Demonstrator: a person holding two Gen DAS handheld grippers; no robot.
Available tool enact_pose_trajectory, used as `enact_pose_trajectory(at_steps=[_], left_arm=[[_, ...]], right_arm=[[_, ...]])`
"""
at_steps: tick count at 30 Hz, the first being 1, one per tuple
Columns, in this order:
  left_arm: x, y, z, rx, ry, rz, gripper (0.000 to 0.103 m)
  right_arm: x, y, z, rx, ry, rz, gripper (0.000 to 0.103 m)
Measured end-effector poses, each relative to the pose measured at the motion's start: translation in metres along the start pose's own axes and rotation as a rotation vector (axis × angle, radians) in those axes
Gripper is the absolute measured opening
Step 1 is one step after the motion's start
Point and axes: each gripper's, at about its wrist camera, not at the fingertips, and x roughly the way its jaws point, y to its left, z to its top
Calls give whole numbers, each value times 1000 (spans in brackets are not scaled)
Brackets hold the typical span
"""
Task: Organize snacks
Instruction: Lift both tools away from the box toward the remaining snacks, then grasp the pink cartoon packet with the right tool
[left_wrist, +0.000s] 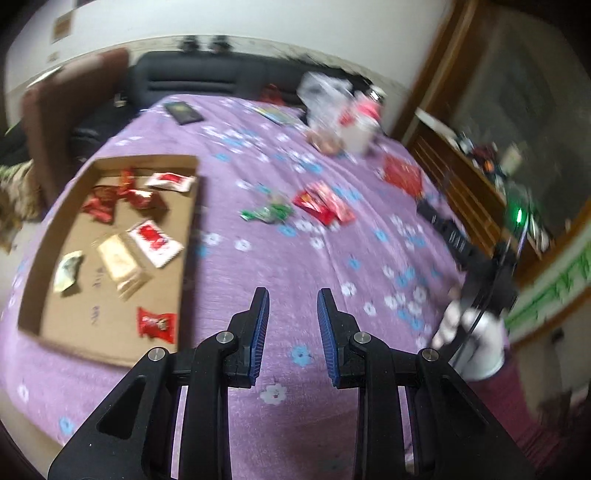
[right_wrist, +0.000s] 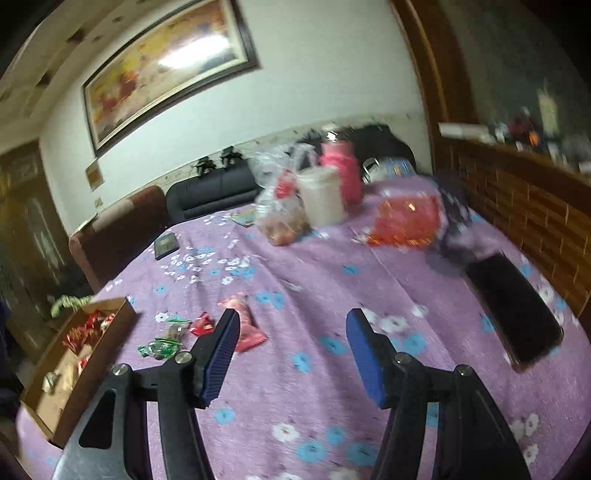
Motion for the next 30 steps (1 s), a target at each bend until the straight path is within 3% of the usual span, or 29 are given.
enact_pose_trajectory(at_steps=[4,9,16,18,19,20,30], left_arm=[[14,2,-5,34,26,-5,25],[23,20,-6,-8,57,19,25],[36,30,15,-20,62,71,25],[46,27,22,-5,72,79,25],[56,24,27,5,80,81,25],[63,21,31,13,85,81,25],[147,-1,76,106,136,103,25]], right_arm=[[27,-7,14,5,103,33,63],[92,26,20,-53,247,129,63],[143,60,11,-116,317,173,62],[151,62,5,-132,337,169,51],[154,62,3,-141,350,165,36],[158,61,1,-139,368,170,27],[153,38,12,-54,354,198,26]])
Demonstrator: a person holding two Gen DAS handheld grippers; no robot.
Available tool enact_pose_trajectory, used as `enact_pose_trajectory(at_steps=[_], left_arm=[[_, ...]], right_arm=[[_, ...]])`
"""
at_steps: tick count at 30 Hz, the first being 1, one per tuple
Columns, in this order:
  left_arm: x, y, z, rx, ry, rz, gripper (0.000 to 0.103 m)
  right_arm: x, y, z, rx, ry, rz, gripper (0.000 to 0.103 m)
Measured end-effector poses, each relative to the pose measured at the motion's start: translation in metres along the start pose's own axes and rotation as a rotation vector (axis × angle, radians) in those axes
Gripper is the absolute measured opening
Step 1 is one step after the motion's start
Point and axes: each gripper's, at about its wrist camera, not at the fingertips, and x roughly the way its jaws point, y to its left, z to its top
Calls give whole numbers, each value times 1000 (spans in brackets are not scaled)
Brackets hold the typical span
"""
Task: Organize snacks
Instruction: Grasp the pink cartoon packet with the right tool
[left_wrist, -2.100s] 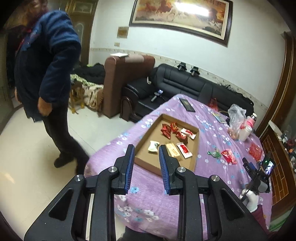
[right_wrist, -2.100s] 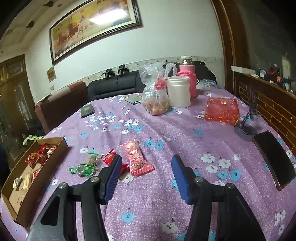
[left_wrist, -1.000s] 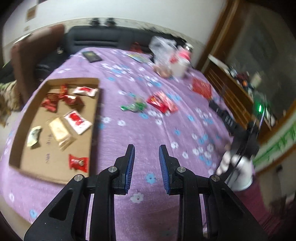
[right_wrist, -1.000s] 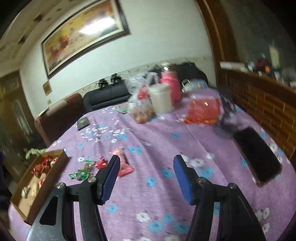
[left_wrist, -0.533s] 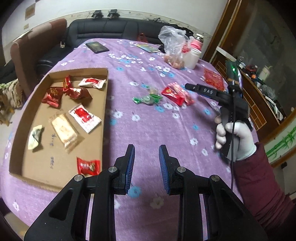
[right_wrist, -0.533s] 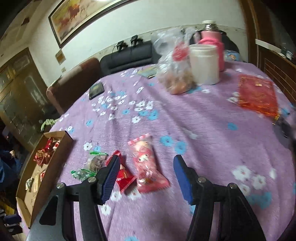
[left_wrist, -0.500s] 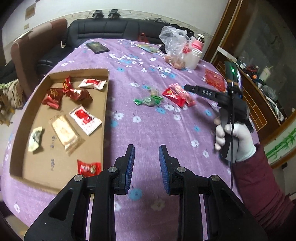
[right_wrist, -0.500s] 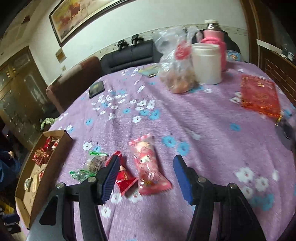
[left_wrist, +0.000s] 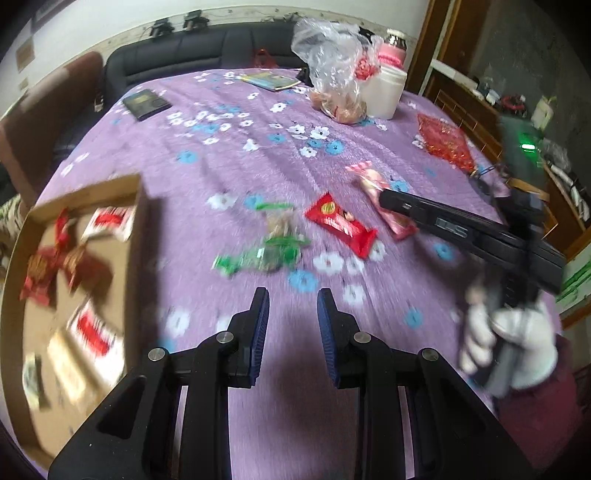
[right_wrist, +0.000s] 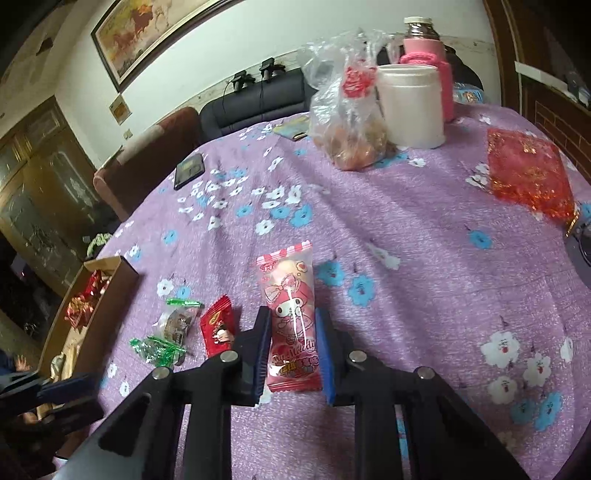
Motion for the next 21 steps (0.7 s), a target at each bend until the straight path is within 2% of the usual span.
enact_pose_trajectory(at_steps=[5,10,16,18,21], left_arm=[[33,-5,28,45,4,29,25],[59,-5,48,35,25,-14,25],[79,-11,53,42,64,-13,25],[70,-8,54,13,38,-78,25],[61,-3,61,-37,13,-128,25]], right_arm=[[-8,-12,5,52,-10,18,26],[-13,-19,8,91,-16,36,26],[-15,-22,8,105,-22,40,26],[-17,-23,9,111,-24,43,26],[-18,-26,10,126,-30,44,26]])
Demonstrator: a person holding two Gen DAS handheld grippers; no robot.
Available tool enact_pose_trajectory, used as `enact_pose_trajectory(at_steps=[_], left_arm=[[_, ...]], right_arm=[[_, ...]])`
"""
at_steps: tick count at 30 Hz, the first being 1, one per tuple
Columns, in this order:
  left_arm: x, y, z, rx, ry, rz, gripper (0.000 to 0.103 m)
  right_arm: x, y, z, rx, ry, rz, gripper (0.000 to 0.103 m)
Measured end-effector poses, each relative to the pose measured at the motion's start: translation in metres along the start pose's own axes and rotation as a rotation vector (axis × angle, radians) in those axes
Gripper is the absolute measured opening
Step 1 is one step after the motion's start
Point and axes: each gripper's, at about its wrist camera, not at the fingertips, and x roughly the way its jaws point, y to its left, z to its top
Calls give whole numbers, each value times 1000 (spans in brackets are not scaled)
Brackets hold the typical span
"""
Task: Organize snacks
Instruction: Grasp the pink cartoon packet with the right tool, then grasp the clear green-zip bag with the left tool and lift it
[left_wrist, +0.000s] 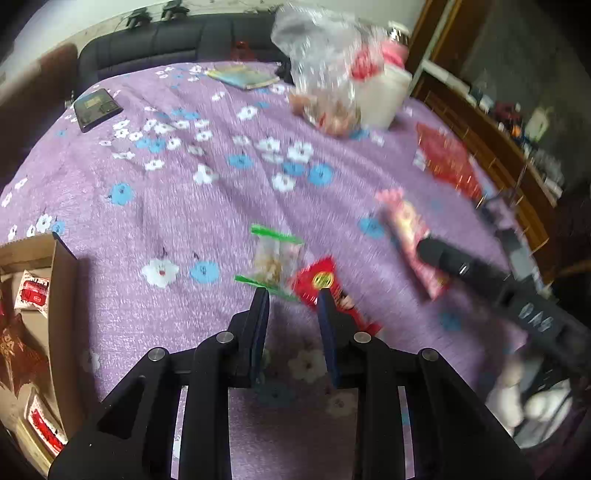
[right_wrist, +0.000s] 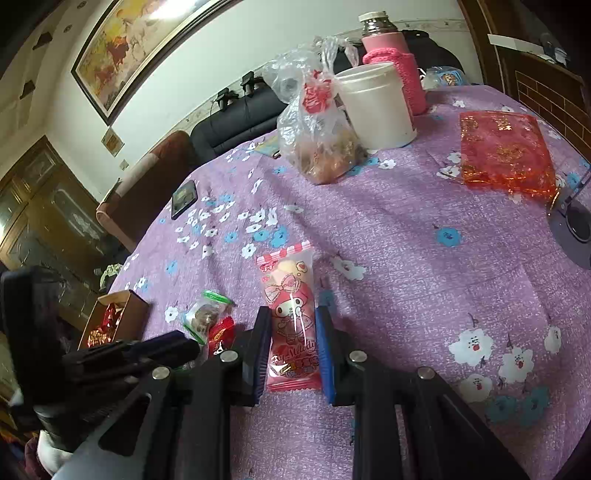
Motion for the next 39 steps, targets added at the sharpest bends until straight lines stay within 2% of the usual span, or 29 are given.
enact_pose_trajectory(at_steps=[4,11,13,21,22,23,25,29,34,35,36,39], left_arm=[[8,7,13,-60,17,-38,25],[36,-5,23,-14,53,4,25],[37,-7,25,-5,42,8,25],[3,1,33,-55,-40,-65,25],[4,5,38,-77,-44,-74,30],[7,6,41,-89,-40,-71,44],[18,5,49,-94,-34,-42,49],[39,-1,58,-75,-8,-23,49],[59,-24,56,46,33,65,48],[63,-27,52,67,41,78,42],[66,-28,49,77,47,78,28],[61,-23,45,50,22,65,28]], right_arm=[[-1,-4,0,21,2,6,26],[-2,-9,2,41,5,13,26],[-2,-10,2,48,9,17,26],[-1,-15,3,67,9,18,26],[-1,-15,3,72,10,20,26],[-1,-16,2,77,11,22,26],[-1,-18,2,89,15,31,26],[-3,-20,3,102,11,36,26],[-5,-24,5,115,5,35,26],[-6,-24,5,117,4,35,26],[-6,-24,4,117,3,35,26],[-6,-23,3,114,2,31,26]])
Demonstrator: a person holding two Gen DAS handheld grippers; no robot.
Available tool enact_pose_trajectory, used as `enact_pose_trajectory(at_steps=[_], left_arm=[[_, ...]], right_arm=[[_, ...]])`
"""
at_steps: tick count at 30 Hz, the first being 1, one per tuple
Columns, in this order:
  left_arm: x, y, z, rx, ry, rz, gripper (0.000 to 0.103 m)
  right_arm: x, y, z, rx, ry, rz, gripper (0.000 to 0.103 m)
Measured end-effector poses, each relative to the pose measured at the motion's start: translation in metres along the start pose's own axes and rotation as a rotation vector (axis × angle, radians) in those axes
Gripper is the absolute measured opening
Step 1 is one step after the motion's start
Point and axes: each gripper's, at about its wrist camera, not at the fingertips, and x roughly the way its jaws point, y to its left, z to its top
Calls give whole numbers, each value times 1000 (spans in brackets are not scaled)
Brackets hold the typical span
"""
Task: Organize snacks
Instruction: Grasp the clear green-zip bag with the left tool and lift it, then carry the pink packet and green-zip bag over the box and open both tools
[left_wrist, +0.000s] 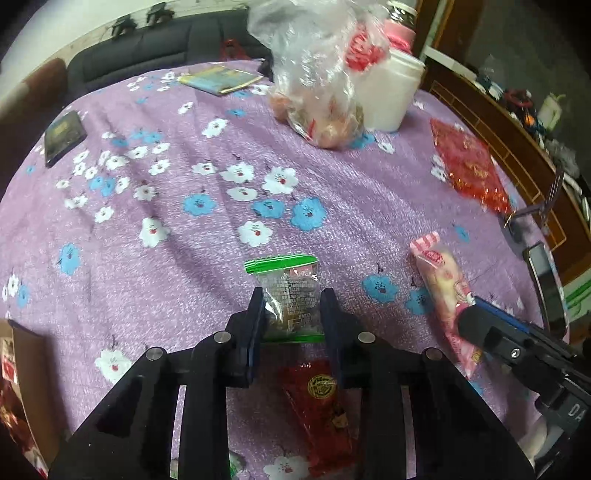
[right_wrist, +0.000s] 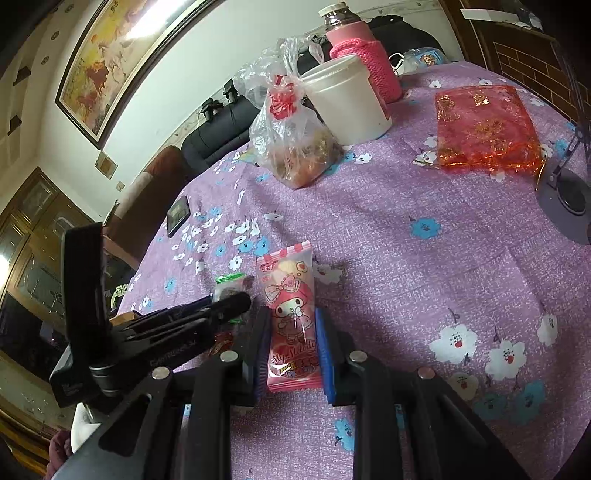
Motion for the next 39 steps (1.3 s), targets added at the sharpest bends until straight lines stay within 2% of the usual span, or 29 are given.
enact_pose_trajectory(at_steps=[4,8,15,18,22,25,27,30,33,39], left_arm=[[-24,8,-1,-45,-47,-18,28],[-71,10,-17,-54,-113,-40,29],[-169,33,-87,-134,-211,-79,29],[-203,49,-118,-166,-246,-48,29],[-246,82,-166,-204,-318,54,29],[-261,112,-198,-261,-324,121,29],[-265,134,-217,-310,-324,149,29],[-261,166,-237,-393,-303,162,29],[-253,188,-253,-461,-281,151,29],[-236,205,-263,-512,-241,142,29]], right_arm=[[1,2,-1,-6,1,-5,26],[-1,9,-3,-32,-6,-4,26],[-11,33,-12,-125,-46,12,26],[-15,46,-20,-177,-60,20,26],[-13,66,-34,-251,-66,-7,26],[-12,87,-46,-282,-45,-23,26],[-19,105,-59,-300,-37,8,26],[-27,140,-81,-355,-16,64,26],[-23,175,-106,-402,39,129,26],[-1,247,-153,-522,156,216,26]])
